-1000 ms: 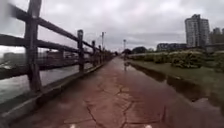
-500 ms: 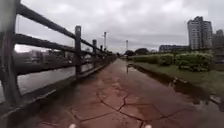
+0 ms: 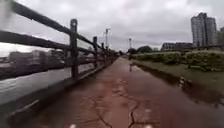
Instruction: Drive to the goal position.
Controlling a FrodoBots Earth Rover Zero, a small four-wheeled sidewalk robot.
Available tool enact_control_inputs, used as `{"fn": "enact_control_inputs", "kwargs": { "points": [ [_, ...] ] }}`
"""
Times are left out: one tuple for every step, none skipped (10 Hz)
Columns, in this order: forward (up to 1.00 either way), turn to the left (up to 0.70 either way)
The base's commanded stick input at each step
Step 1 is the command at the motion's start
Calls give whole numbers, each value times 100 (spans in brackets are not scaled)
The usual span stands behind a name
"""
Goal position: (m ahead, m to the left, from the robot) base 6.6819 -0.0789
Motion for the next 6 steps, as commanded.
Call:
{"fn": "enact_control_inputs", "kwargs": {
  "points": [
    [85,1],
    [85,1],
    [85,1],
    [85,1],
    [85,1],
    [85,1]
  ]
}}
